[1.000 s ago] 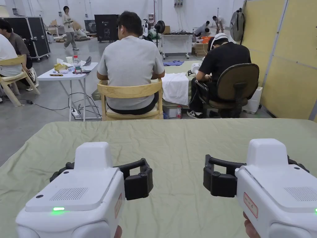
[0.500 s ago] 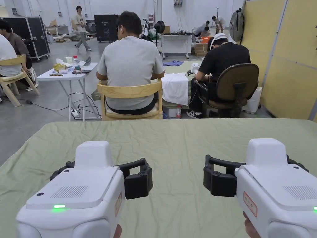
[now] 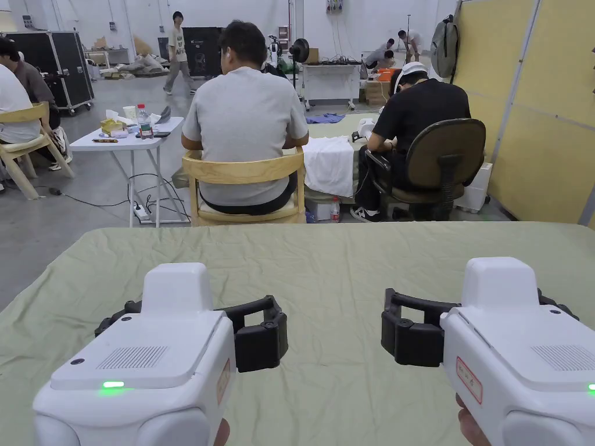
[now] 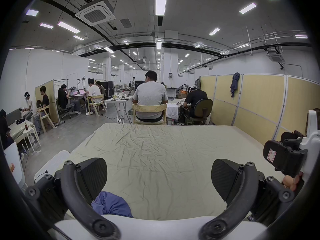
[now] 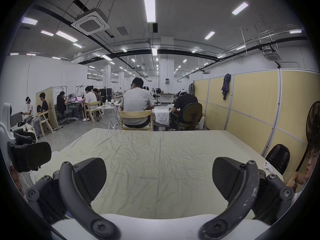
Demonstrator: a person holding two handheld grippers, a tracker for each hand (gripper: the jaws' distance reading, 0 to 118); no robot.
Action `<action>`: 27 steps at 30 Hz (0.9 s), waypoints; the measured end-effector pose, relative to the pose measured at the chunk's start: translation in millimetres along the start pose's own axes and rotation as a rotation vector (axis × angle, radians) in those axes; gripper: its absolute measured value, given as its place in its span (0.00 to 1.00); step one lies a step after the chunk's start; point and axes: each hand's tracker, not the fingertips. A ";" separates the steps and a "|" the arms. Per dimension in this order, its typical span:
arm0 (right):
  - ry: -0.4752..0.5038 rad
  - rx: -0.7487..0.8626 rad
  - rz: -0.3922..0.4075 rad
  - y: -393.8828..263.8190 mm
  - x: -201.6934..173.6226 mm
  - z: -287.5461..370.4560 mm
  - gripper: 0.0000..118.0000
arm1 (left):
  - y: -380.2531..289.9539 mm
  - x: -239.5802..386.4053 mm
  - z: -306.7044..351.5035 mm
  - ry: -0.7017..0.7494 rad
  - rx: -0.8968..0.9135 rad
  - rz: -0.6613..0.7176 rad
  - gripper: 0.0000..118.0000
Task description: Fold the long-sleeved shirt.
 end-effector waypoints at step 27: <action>0.003 0.011 -0.018 0.7 1.6 1.0 1.00 | 1.5 0.7 1.8 0.004 0.038 -0.018 1.00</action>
